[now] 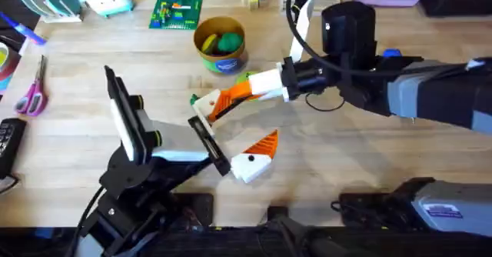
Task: Pick up the gripper from the table and insert it into the empty holder that is missing its gripper. Then pick up a screw, insert it into the mounting hole, and use the screwdriver to tighten it. Finally, clean up the table by picking up the vegetable and placing it into the bucket.
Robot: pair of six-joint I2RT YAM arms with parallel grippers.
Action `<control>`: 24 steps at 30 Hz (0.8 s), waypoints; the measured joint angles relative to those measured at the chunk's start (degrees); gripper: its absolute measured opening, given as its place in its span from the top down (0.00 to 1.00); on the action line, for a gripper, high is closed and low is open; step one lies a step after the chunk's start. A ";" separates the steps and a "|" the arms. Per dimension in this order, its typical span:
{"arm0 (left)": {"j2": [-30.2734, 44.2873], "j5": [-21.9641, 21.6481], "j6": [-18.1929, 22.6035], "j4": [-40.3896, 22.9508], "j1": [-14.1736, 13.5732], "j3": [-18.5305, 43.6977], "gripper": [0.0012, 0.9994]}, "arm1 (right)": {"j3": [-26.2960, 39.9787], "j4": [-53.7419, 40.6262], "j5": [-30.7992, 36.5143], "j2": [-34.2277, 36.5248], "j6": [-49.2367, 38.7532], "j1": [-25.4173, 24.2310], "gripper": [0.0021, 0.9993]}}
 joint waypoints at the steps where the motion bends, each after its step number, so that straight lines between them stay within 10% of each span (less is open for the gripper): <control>1: 0.00 -0.02 0.02 -0.03 0.00 0.00 0.01 | 0.00 0.04 0.10 0.00 0.10 0.04 0.99; 24: 0.02 -7.56 -0.92 -0.47 0.66 -0.09 0.01 | 0.04 6.08 18.47 -0.02 10.12 8.00 0.99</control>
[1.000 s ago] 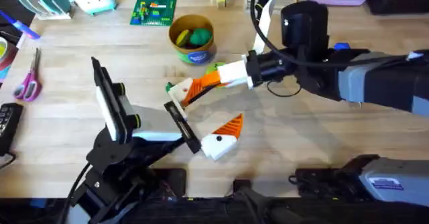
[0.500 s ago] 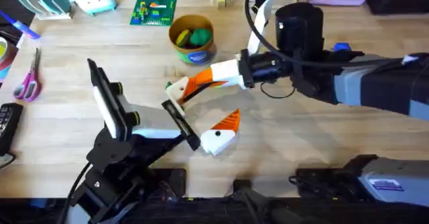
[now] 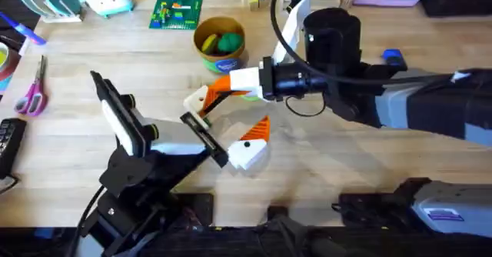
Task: Pick up the gripper from the table and insert it into the empty holder that is missing its gripper. Then pick up a screw, insert it into the mounting hole, and use the screwdriver to tighten it. Finally, clean up the table by picking up the vegetable and placing it into the bucket.
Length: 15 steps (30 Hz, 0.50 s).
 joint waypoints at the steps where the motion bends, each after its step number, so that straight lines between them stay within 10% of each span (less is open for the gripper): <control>1: 0.00 -0.05 0.00 0.00 0.00 0.00 0.01 | 0.00 0.00 0.02 0.00 0.00 0.00 0.99; 10: 0.00 -0.35 0.00 0.00 0.00 0.00 0.01 | 0.00 -0.02 -0.11 0.00 -0.02 0.00 0.99; 15: 0.00 -0.35 -0.02 -0.02 0.00 0.00 0.01 | 0.00 0.11 -0.58 0.00 -0.10 0.07 0.81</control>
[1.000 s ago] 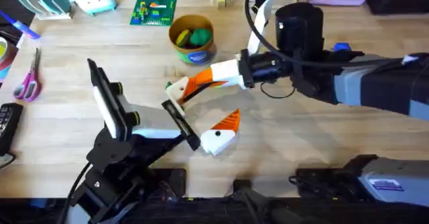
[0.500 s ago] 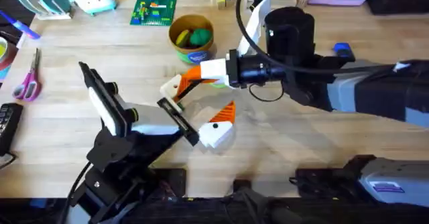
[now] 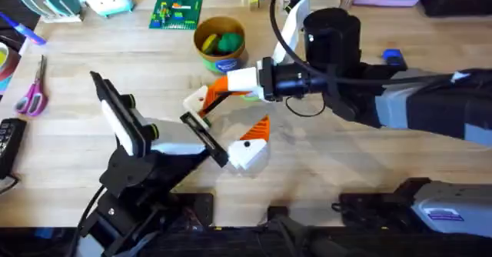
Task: Pick up the gripper from the table and insert it into the empty holder that is missing its gripper. Then pick up a screw, insert it into the mounting hole, and use the screwdriver to tighten it. Finally, clean up the table by picking up the vegetable and placing it into the bucket.
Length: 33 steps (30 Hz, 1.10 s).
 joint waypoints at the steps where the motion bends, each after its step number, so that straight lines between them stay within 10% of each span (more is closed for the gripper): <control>1: 0.00 0.02 0.02 0.02 0.00 0.00 0.01 | 0.00 -0.04 -0.09 0.00 -0.01 0.00 0.80; 33: 0.00 3.36 0.13 0.42 -0.61 0.00 0.01 | 0.00 -0.35 -5.30 0.00 -0.14 0.20 0.46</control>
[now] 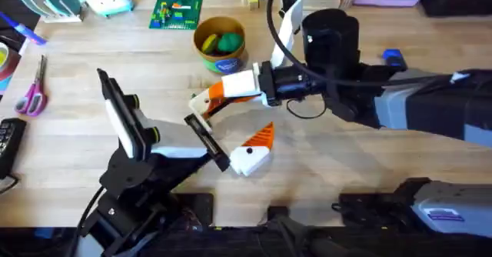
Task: Pick up the gripper from the table and insert it into the empty holder that is missing its gripper. Then pick up a screw, insert it into the mounting hole, and use the screwdriver to tighten it. Finally, clean up the table by picking up the vegetable and placing it into the bucket.
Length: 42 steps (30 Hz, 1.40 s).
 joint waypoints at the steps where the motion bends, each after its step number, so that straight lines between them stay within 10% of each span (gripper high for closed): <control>1: 0.00 0.20 0.00 0.00 -0.04 0.00 0.01 | 0.00 0.00 -0.12 0.00 0.00 0.00 0.44; 11: 0.00 0.68 0.00 0.00 -0.04 0.00 0.01 | 0.00 0.00 -0.65 0.00 0.00 -1.31 0.03; 27: 0.00 0.74 0.00 -0.42 -0.04 0.02 0.01 | 0.09 -2.26 1.97 0.00 -18.23 -14.59 0.01; 42: 0.00 0.74 0.00 -0.44 -0.04 0.02 0.01 | 1.84 -21.75 15.37 0.00 -57.55 -17.36 0.01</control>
